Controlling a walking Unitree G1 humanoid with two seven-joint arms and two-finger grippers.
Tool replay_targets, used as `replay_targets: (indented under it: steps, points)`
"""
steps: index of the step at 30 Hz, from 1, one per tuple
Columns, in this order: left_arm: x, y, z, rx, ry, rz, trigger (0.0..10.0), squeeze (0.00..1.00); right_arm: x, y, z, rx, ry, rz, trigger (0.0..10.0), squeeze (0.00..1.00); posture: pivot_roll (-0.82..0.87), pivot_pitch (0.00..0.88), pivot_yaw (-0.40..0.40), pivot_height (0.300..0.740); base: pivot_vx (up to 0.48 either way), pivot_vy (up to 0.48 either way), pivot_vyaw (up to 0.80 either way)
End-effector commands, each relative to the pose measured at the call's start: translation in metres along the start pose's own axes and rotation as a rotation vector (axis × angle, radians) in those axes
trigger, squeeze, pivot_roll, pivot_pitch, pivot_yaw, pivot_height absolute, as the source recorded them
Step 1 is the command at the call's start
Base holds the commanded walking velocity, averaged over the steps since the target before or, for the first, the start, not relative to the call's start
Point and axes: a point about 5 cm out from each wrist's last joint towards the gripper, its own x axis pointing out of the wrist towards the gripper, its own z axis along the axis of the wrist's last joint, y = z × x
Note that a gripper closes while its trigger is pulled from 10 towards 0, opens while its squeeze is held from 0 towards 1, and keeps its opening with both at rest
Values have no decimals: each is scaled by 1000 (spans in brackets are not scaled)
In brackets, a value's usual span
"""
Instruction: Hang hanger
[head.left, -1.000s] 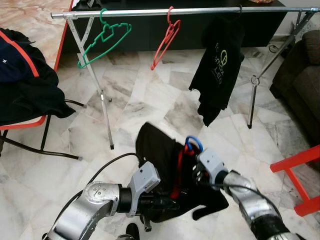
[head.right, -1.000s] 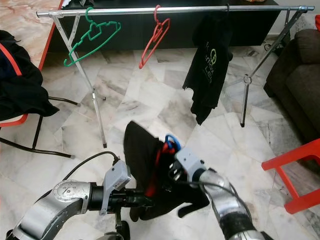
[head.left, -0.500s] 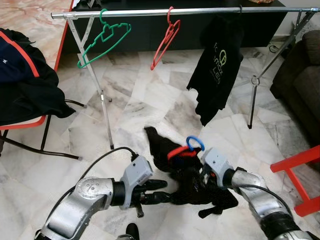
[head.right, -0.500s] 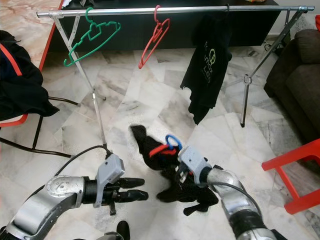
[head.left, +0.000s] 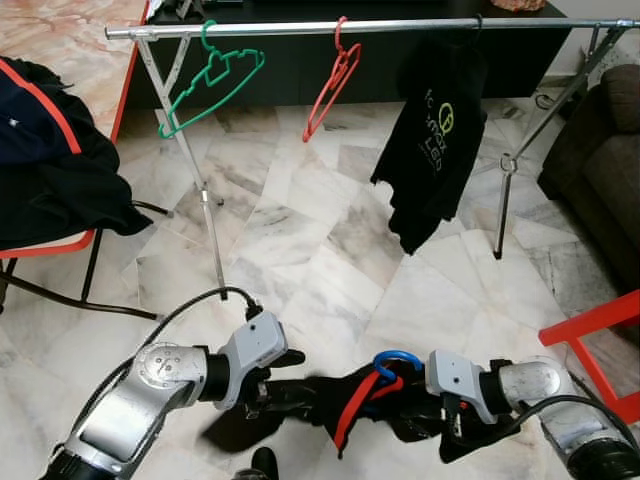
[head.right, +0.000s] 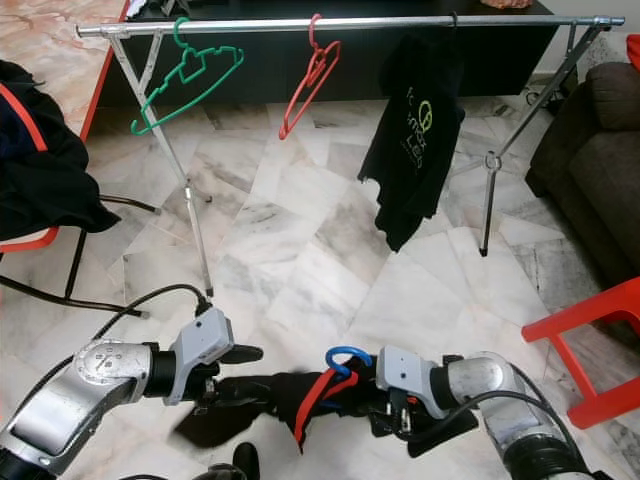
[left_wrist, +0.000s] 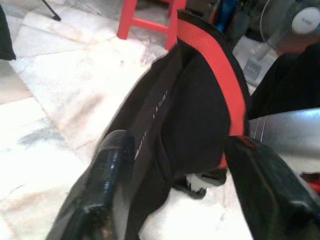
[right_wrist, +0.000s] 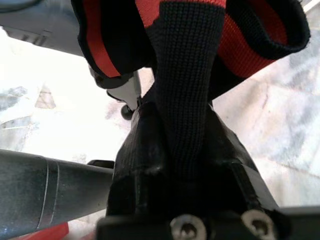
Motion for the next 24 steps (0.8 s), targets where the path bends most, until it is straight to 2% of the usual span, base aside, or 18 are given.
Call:
replay_targets:
  steps: [1, 5, 9, 10, 11, 16, 24]
  points:
    - [9, -7, -4, -12, 7, -53, 10000, 1000, 3, 5, 5, -36, -18, 38, 0, 0, 0, 222, -64, 740, 0, 0, 0]
    - [14, -10, -8, -18, 24, -69, 10000, 1000, 5, 6, 10, -52, -38, 36, 0, 0, -7, 210, -60, 740, 0, 0, 0]
    - [20, -6, -11, 8, 33, -39, 10000, 1000, 3, 7, 14, -69, -62, 63, 0, 0, -11, 203, -60, 740, 0, 0, 0]
    - [21, -6, -12, 17, 40, -36, 10000, 349, 3, 8, 15, -75, -63, 72, 0, 0, -11, 203, -60, 740, 0, 0, 0]
    - [23, -5, -13, 17, 42, -37, 10000, 0, 2, 9, 16, -82, -66, 80, 0, 0, -13, 202, -61, 740, 0, 0, 0]
    - [31, -8, -7, 6, 15, -59, 10000, 0, 1, 11, 22, -100, -85, 93, 0, 0, -15, 198, -61, 740, 0, 0, 0]
    - [42, -13, 0, 5, -25, -92, 10000, 0, 7, 5, 34, -127, -110, 71, 0, 0, -12, 199, -62, 740, 0, 0, 0]
